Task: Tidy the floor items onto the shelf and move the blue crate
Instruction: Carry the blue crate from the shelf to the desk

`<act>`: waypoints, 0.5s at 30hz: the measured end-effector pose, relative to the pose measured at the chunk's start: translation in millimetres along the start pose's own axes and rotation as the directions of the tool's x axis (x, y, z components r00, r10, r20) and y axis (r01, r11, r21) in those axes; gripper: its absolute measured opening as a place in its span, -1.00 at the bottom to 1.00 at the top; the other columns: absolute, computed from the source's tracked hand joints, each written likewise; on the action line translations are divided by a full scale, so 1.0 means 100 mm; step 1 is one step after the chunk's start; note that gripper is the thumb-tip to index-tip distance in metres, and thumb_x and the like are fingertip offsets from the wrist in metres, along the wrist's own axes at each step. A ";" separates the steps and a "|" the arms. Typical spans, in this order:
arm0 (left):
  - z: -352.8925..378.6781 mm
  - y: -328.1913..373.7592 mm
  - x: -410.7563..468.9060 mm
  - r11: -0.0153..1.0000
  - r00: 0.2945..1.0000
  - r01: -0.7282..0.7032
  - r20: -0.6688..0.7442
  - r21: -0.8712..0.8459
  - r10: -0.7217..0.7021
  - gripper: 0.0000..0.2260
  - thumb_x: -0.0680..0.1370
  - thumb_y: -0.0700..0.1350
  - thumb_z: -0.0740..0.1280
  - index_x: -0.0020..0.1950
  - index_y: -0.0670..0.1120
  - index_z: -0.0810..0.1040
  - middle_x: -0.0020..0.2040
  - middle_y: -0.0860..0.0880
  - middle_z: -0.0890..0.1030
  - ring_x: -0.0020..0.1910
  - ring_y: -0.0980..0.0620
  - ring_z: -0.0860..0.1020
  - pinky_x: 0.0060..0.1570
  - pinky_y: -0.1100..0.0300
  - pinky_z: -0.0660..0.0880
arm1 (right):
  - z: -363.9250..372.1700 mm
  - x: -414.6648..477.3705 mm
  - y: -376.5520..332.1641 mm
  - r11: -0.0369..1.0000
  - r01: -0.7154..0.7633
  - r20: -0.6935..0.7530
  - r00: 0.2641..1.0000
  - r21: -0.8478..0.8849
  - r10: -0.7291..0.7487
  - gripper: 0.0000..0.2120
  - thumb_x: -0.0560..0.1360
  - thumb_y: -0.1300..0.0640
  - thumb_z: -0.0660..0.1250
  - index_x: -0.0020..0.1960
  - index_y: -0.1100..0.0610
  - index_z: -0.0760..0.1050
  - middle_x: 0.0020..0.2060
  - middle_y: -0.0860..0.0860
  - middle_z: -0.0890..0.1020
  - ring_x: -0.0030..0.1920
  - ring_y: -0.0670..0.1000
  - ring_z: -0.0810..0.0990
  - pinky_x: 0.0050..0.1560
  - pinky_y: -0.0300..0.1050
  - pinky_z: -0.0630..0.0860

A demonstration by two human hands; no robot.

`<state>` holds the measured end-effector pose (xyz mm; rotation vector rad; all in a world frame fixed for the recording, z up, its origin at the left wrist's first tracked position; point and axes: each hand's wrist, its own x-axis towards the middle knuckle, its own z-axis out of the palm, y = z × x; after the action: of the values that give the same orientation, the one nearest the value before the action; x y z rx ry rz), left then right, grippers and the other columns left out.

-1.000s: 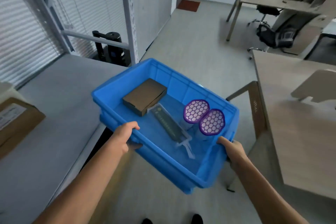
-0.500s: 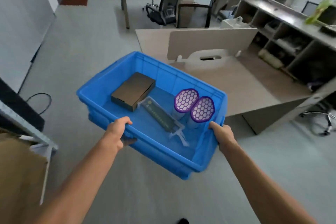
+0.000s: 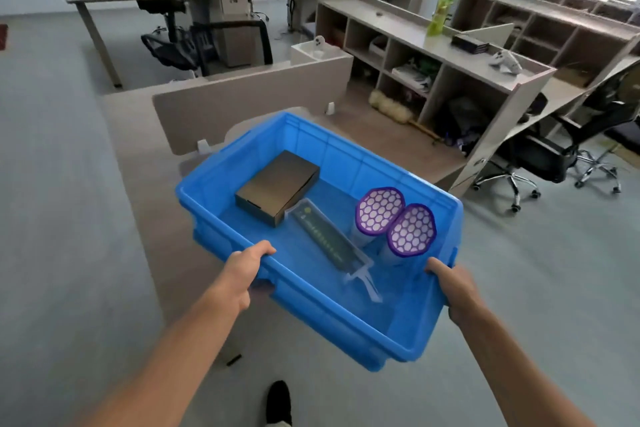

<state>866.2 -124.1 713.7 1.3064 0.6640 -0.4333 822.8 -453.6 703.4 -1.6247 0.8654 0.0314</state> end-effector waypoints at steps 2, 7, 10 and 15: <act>0.32 0.13 0.26 1.000 0.999 0.018 0.026 0.015 -0.018 -0.86 0.45 -0.14 0.37 -0.11 -0.15 0.45 -0.25 -0.14 0.48 -0.30 -0.12 0.52 -0.24 -0.01 0.56 | -0.08 0.34 -0.10 1.000 -0.012 -0.032 0.999 0.008 0.012 -0.89 0.42 0.26 0.35 -0.05 0.18 0.57 -0.04 0.18 0.69 -0.09 0.18 0.67 -0.04 0.10 0.61; 1.00 0.48 1.06 0.996 0.995 0.073 0.066 0.054 -0.076 -0.87 0.47 -0.16 0.34 -0.06 -0.16 0.44 -0.19 -0.15 0.49 -0.29 -0.09 0.52 -0.38 0.06 0.59 | -0.12 1.29 -0.42 0.998 -0.063 -0.045 0.997 -0.031 0.062 -0.70 0.39 0.17 0.37 0.10 0.22 0.57 0.00 0.16 0.70 -0.03 0.19 0.68 0.06 0.14 0.63; 1.34 0.73 1.53 0.992 0.991 0.115 0.065 0.056 -0.118 -0.86 0.48 -0.16 0.34 -0.02 -0.15 0.43 -0.12 -0.16 0.49 -0.25 -0.09 0.53 -0.46 0.09 0.59 | -0.05 1.85 -0.70 0.995 -0.090 -0.040 0.995 -0.047 0.088 -0.58 0.31 0.11 0.39 0.14 0.22 0.56 0.02 0.15 0.69 -0.02 0.19 0.68 0.09 0.16 0.63; 1.76 1.03 2.19 0.986 0.986 0.159 0.035 0.039 -0.161 -0.78 0.43 -0.13 0.36 0.03 -0.14 0.46 0.02 -0.18 0.50 -0.13 -0.10 0.54 -0.18 -0.01 0.59 | 0.07 2.72 -1.12 0.988 -0.118 -0.010 0.993 -0.101 0.118 -0.62 0.36 0.10 0.39 0.15 0.19 0.54 0.04 0.14 0.68 -0.02 0.17 0.67 0.12 0.16 0.61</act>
<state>1130.6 -256.3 664.5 1.2808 0.7349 -0.6022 1081.8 -587.7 667.0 -1.6666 0.9757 0.1580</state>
